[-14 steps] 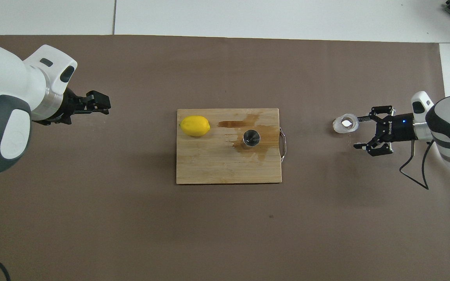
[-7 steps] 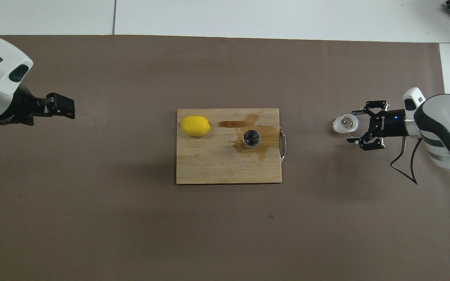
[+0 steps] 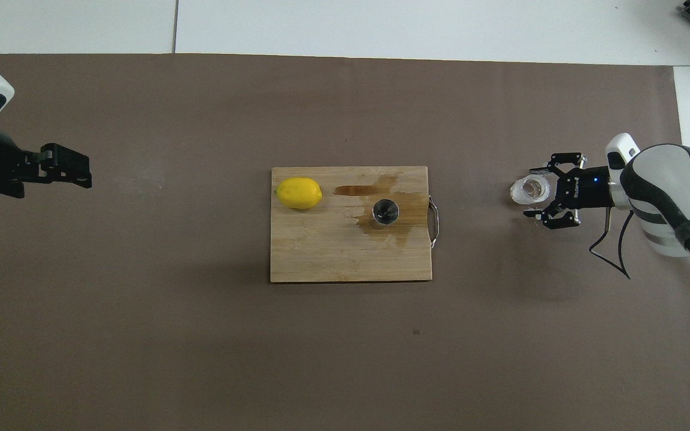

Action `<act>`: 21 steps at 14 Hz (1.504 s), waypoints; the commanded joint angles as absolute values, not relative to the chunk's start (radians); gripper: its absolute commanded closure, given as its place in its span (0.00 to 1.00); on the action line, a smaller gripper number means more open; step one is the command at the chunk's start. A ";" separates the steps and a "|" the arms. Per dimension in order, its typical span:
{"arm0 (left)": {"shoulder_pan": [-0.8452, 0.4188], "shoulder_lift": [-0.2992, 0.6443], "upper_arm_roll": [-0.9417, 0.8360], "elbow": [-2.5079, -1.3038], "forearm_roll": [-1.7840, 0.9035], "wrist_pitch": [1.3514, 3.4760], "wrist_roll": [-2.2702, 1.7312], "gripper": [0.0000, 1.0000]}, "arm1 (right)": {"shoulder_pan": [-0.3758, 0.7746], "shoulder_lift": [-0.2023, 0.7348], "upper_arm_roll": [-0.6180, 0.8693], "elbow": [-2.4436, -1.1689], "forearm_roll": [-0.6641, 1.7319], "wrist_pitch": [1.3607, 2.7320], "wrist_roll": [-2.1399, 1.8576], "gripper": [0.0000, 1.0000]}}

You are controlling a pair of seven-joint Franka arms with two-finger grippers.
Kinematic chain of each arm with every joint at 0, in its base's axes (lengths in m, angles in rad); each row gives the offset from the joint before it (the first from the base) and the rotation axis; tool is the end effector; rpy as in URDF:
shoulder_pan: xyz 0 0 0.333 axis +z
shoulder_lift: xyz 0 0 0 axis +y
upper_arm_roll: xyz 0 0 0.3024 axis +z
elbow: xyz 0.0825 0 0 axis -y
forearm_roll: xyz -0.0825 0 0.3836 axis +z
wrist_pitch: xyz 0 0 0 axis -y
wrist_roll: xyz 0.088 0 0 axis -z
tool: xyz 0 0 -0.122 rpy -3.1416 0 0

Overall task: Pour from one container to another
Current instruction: 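Grasp the small glass cup with the right gripper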

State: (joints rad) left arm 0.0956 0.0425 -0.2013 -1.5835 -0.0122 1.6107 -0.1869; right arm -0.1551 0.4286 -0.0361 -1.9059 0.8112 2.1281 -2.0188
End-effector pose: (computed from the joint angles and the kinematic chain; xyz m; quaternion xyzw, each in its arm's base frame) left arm 0.5657 -0.0593 0.5700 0.9991 0.0409 -0.0087 0.0092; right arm 0.6050 -0.0744 0.2430 -0.7509 -0.5785 -0.2303 0.2201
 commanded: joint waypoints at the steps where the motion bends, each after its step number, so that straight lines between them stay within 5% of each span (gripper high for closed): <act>1: 0.055 0.014 -0.154 -1.612 0.002 1.594 -0.166 0.00 | -0.163 0.449 -0.020 -1.891 0.861 2.152 -2.066 0.00; 7: -0.012 -0.001 -0.067 -1.560 -0.002 1.525 -0.070 0.00 | -0.161 0.454 -0.021 -1.907 0.862 2.189 -2.097 0.01; 9: -0.005 -0.008 -0.069 -1.572 -0.002 1.523 -0.075 0.00 | -0.158 0.454 -0.020 -1.907 0.862 2.191 -2.094 0.31; 11: -0.003 -0.015 -0.066 -1.568 -0.006 1.525 -0.087 0.00 | -0.158 0.454 -0.020 -1.907 0.862 2.189 -2.092 0.52; 21: 0.008 -0.035 -0.074 -1.588 -0.006 1.526 -0.095 0.00 | -0.077 0.370 -0.018 -1.891 0.740 2.168 -1.895 0.63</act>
